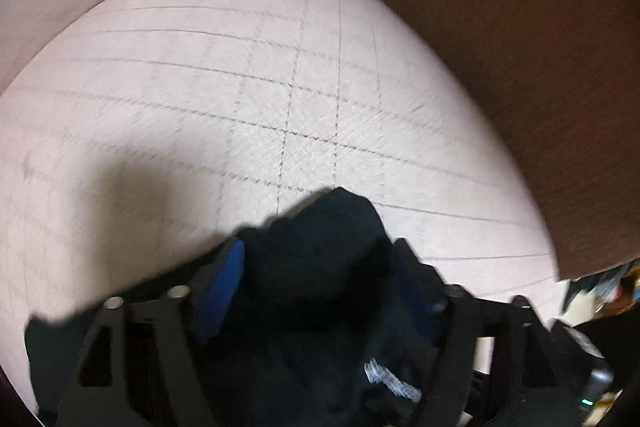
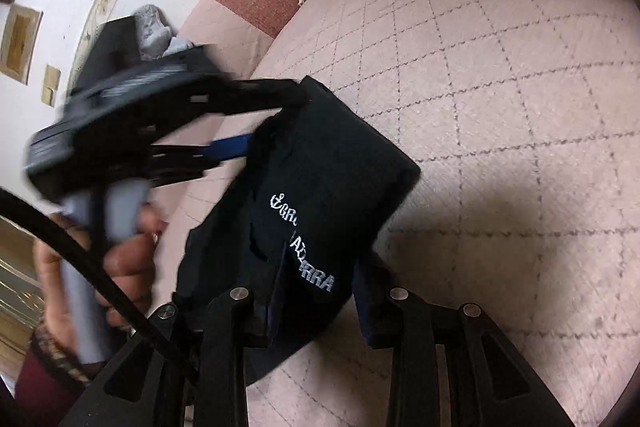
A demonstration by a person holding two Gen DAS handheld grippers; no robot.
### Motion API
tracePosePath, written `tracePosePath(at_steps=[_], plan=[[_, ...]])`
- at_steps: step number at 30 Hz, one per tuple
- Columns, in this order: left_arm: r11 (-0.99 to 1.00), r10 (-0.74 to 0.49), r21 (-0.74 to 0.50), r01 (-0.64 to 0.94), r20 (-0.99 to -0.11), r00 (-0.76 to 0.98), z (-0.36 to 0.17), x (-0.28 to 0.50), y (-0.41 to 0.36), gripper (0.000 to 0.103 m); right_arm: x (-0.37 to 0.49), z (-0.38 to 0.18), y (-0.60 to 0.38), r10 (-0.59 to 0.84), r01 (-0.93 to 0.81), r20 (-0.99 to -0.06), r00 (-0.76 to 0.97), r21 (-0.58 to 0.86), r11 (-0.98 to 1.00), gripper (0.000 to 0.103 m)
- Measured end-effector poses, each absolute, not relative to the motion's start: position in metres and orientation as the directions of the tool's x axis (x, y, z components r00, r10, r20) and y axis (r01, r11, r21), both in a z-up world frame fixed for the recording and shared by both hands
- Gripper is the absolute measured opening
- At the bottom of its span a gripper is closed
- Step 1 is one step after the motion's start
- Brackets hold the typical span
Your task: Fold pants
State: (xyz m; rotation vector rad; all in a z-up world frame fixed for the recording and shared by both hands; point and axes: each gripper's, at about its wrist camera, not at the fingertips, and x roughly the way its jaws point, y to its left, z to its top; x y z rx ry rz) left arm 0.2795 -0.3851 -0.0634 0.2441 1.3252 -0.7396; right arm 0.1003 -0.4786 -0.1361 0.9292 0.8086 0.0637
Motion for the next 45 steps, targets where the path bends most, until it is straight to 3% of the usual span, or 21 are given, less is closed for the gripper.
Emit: tracePosePath(at_steps=[2,5,7,8,10,15,23,29,34,39,45], plan=[[0.724,-0.332,-0.214,0.656,-0.941,0.060,-0.070,0.276,-0.398,0.097,0.101,-0.136,-0.476,0.373,0.278,-0.589,0.716,0.732,0.623,0.033],[0.704,-0.266,-0.130,0.698,-0.960,0.089,-0.073,0.266,-0.411,0.098,0.101,-0.135,-0.471,0.349,0.283,-0.598,0.722,0.715,0.639,0.030],[0.685,-0.212,-0.026,0.728,-0.963,0.165,-0.069,0.257,-0.414,0.064,0.101,-0.134,-0.470,0.348,0.287,-0.598,0.722,0.716,0.637,0.025],[0.675,-0.198,0.013,0.737,-0.960,0.198,-0.066,0.254,-0.411,0.058,0.101,-0.134,-0.470,0.355,0.286,-0.594,0.722,0.723,0.629,0.022],[0.687,-0.232,-0.023,0.726,-0.954,0.189,-0.057,0.258,-0.398,0.036,0.100,-0.132,-0.469,0.368,0.279,-0.582,0.725,0.737,0.615,0.020],[0.707,-0.328,-0.107,0.699,-0.925,0.190,-0.030,0.251,-0.362,0.021,0.093,-0.118,-0.465,0.394,0.226,-0.538,0.745,0.759,0.610,0.018],[0.740,-0.458,-0.207,0.640,-0.852,0.254,0.027,0.229,-0.292,0.019,0.085,-0.058,-0.403,0.381,0.086,-0.547,0.745,0.645,0.759,0.017],[0.790,-0.544,-0.349,0.504,-0.778,0.314,0.049,0.218,-0.169,0.019,0.092,-0.011,-0.322,0.432,-0.104,-0.570,0.699,0.516,0.850,0.017],[0.796,-0.600,-0.498,0.343,-0.720,0.349,0.026,0.206,-0.064,0.019,0.099,-0.006,-0.251,0.470,-0.234,-0.622,0.627,0.425,0.874,0.017],[0.765,-0.636,-0.619,0.178,-0.684,0.357,-0.021,0.212,0.003,0.023,0.110,-0.023,-0.181,0.421,-0.340,-0.711,0.564,0.264,0.902,0.017],[0.715,-0.674,-0.697,0.058,-0.665,0.322,-0.070,0.218,0.049,0.034,0.113,-0.045,-0.135,0.374,-0.440,-0.769,0.518,0.136,0.888,0.033]])
